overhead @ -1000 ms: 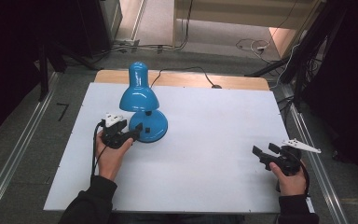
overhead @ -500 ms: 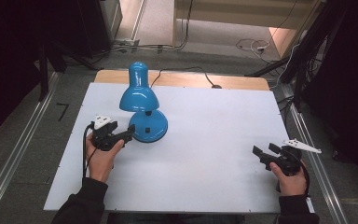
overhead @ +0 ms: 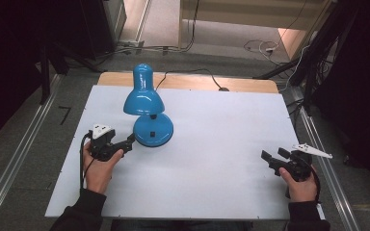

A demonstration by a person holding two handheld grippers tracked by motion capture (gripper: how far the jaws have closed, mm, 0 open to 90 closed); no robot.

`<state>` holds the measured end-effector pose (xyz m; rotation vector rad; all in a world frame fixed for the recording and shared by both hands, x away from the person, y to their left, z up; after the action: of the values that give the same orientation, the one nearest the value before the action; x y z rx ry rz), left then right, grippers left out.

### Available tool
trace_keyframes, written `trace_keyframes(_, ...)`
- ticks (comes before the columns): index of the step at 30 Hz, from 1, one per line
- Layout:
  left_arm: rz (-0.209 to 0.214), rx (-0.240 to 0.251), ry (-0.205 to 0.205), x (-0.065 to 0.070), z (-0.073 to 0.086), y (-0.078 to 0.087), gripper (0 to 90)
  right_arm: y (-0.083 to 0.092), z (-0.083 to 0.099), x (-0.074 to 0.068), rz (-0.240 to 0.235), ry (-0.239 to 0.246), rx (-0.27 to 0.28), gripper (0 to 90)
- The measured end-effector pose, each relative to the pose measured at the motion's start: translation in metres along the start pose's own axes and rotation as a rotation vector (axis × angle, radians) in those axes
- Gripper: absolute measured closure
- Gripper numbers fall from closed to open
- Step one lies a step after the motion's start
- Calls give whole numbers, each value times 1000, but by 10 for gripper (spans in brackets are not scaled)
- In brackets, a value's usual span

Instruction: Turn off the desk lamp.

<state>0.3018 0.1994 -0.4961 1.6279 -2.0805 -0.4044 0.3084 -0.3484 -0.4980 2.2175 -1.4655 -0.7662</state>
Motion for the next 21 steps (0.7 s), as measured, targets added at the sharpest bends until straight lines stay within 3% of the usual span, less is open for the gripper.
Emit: trace_keyframes(21, -29, -10, 28, -19, 16, 26, 186, 0, 0, 1, 6, -3, -3, 186)
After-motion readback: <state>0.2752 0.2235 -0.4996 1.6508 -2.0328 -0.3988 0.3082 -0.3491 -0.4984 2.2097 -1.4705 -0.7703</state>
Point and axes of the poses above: each handheld gripper's, and its own axes: y roughly backward along the jaws, z roughly out of its underside, x roughly to its right, the point moved 2 cm from there along -y, roughly forward along the jaws, and after that the axes turned 1 degree about -y, right-handed, at the moved point
